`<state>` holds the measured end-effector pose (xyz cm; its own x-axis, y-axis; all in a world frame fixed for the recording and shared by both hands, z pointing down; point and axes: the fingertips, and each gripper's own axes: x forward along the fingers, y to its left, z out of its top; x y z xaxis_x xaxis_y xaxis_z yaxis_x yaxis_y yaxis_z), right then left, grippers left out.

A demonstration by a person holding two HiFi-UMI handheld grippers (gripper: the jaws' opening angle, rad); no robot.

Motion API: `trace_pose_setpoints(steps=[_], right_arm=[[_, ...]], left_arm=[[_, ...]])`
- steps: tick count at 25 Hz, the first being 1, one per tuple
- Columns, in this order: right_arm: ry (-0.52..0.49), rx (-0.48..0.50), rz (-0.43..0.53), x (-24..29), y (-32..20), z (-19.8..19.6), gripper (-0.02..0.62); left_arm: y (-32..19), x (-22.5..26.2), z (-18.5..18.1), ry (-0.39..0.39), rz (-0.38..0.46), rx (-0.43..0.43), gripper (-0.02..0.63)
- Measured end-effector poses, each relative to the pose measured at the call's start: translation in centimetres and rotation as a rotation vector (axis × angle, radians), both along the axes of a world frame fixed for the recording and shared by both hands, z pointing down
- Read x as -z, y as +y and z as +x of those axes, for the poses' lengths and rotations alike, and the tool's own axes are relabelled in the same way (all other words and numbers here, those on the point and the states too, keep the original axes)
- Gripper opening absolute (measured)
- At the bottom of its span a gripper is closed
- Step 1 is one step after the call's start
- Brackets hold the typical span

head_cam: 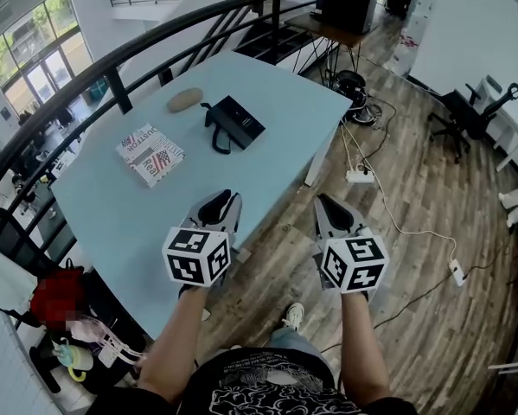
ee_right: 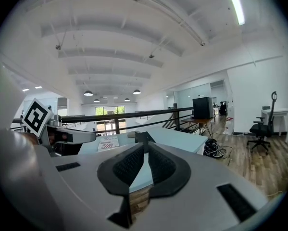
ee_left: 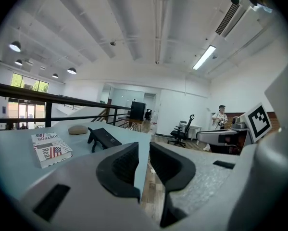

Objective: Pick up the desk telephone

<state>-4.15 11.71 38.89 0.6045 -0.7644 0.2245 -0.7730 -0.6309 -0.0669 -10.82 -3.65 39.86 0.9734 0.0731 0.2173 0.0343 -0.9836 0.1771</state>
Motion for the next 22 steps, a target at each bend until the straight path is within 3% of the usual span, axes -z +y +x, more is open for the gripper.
trace_pose_setpoints(steps=[11, 22], right_arm=[[-0.027, 0.082, -0.004, -0.5, 1.8, 11.3, 0.044], [-0.037, 0.167, 0.003, -1.0, 1.9, 18.0, 0.080]], left_arm=[[1.3, -0.4, 9.6, -0.025, -0.022, 0.104, 0.097], [1.9, -0.7, 15.5, -0.044, -0.019, 0.182, 0.126]])
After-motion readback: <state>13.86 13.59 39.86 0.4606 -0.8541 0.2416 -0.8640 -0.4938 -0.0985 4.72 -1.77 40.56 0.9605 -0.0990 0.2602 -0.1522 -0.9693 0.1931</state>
